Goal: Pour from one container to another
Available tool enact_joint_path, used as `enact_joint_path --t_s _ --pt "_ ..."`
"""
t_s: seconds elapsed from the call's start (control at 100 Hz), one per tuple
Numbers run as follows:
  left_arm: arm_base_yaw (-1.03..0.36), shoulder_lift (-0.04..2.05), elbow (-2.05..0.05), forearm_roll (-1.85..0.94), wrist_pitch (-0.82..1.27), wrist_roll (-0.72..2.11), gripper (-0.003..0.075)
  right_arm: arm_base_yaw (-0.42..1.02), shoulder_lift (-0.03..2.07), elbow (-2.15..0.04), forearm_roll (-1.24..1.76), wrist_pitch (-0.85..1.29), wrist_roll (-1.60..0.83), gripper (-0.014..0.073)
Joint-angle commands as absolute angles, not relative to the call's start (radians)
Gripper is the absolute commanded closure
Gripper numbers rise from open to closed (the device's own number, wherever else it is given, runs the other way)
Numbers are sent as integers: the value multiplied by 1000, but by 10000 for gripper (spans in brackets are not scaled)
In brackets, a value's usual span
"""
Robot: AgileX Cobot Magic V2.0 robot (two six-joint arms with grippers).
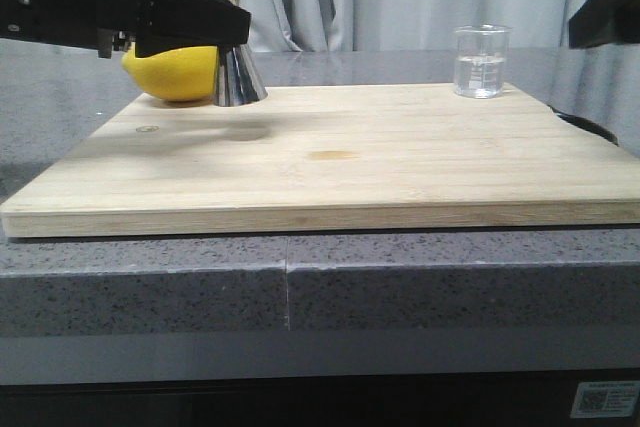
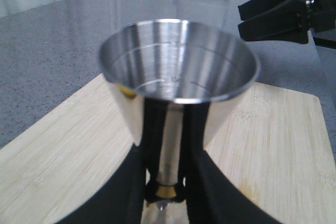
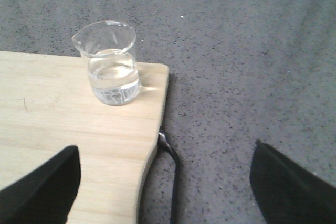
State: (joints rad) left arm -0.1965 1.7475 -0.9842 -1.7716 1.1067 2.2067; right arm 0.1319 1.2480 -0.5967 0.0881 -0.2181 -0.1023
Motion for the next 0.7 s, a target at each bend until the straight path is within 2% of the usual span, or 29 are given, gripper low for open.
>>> enact_joint_path --t_s 0.0,0.22,0.47,0.69 --pt "-215 1704 -1012 -1851 1183 2204 732 150 1269 -606 78 -420 -112 0" --pt "-242 1704 -1012 -1851 1183 2204 732 194 1398 -603 51 -625 -102 0" --pt "-245 1704 -1012 -1851 1183 2204 732 200 1485 -603 35 -767 -88 0" --pt "-245 1704 -1012 -1851 1183 2204 732 200 1546 -639 34 -807 -84 0"
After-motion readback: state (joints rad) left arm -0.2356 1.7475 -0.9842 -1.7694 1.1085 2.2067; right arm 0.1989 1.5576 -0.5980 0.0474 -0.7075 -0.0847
